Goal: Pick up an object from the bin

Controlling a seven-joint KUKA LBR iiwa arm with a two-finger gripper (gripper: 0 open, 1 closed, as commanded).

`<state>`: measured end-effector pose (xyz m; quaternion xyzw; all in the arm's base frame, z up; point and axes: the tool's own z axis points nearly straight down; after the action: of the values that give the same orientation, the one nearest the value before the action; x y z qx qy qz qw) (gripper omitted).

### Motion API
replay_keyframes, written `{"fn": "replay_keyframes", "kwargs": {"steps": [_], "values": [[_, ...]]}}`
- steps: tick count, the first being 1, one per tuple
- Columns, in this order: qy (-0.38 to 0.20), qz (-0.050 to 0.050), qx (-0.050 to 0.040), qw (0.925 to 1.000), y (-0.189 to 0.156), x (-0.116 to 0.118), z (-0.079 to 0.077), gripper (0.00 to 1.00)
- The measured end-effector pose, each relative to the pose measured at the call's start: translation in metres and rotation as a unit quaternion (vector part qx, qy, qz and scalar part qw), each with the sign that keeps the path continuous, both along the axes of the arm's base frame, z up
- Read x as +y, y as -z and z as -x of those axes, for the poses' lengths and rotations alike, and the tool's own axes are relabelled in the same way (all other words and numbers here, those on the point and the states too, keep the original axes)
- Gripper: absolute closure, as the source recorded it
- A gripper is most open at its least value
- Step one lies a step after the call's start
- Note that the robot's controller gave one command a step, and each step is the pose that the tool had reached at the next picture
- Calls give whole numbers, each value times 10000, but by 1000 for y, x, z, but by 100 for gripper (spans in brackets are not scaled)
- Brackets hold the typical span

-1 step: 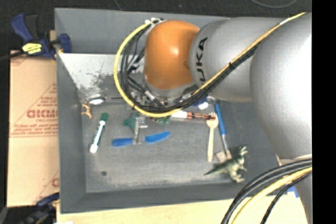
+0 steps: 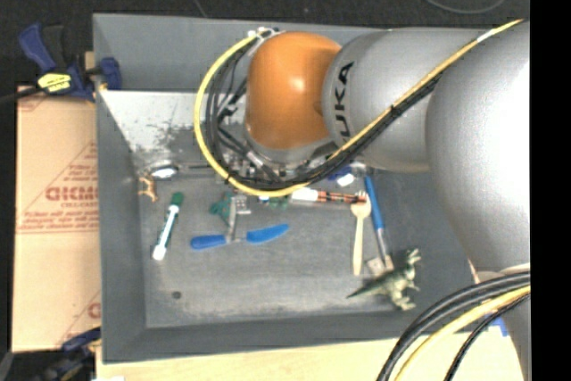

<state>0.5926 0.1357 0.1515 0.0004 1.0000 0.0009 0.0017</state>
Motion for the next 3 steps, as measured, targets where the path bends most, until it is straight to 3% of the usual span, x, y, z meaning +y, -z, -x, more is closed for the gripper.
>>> {"fn": "replay_keyframes", "kwargs": {"steps": [1, 2, 3], "values": [[1192, -4, 7, 9929, 82, -33, 18, 0], [535, 0, -8, 9986, 81, -20, 28, 0], [1058, -17, -26, 9944, 80, -30, 19, 0]]}}
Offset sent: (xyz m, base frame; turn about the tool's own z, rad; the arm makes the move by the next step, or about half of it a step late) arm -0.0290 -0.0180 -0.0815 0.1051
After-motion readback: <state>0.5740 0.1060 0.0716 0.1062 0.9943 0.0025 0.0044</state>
